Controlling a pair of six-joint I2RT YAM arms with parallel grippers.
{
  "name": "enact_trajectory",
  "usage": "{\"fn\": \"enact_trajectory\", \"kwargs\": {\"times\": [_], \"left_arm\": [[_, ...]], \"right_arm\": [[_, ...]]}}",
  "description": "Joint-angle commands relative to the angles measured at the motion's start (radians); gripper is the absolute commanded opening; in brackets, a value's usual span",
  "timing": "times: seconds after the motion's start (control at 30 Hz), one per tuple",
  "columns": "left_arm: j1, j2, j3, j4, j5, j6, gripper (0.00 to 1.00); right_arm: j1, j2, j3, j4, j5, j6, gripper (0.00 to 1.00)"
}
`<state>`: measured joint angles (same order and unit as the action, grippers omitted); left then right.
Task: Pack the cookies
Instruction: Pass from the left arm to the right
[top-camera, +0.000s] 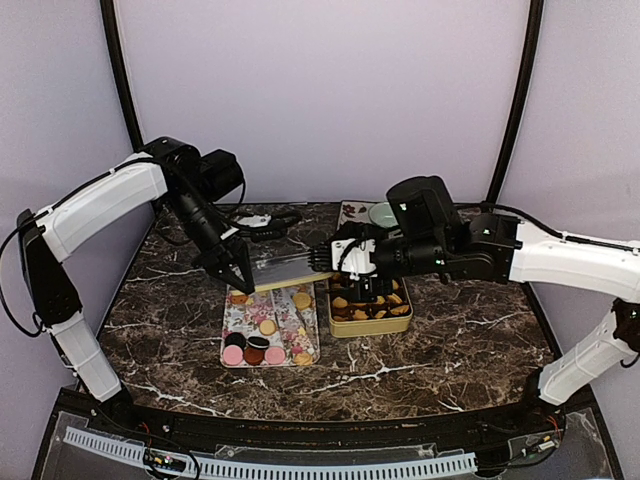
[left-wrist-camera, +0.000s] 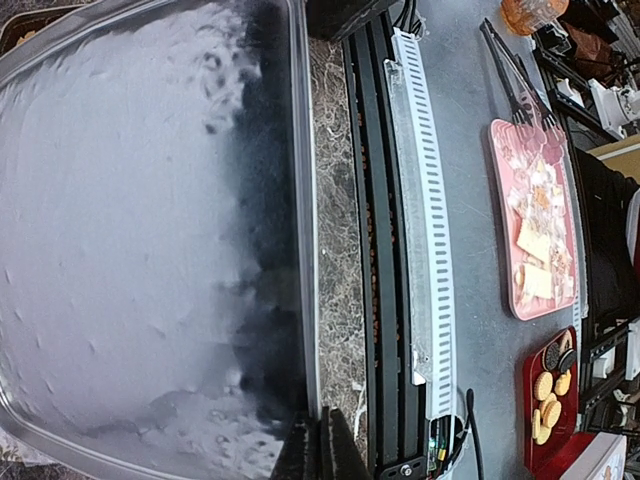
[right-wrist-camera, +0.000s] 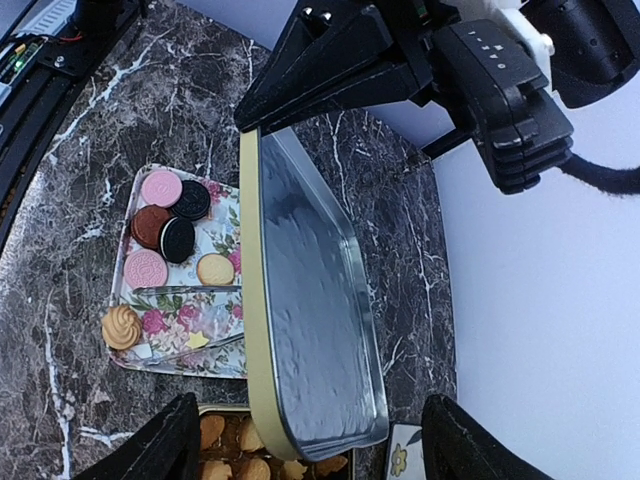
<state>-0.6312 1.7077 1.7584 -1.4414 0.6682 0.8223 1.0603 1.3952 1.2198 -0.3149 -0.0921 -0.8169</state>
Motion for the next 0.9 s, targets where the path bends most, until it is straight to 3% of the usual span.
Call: {"fn": "enact_trajectory", "kwargs": {"times": [0.0,0.33,0.7,0.87], "left_arm": [[-0.019,-0.011,0.021,-0.023,-0.004,-0.001,0.0],[-0.053,-0.007,0.019,-0.022,-0.038,0.003,0.0],[-0.062,-0.001,0.024,-0.022,-0.046,0.002,0.0],[-0.062,0.001,0.034,-0.022,-0.051,-0.003,0.0]], "right_arm": [[0.04,0.05,0.055,-0.012,0.093,-0.082,0.75],[0.081,0.149,0.112,-0.05,0.216,-0.125,0.59],[0.133,0.243,0.131,-0.023,0.369,-0.128,0.32],[0.143,0.239,0.101,0.075,0.452,-0.108,0.16]]}}
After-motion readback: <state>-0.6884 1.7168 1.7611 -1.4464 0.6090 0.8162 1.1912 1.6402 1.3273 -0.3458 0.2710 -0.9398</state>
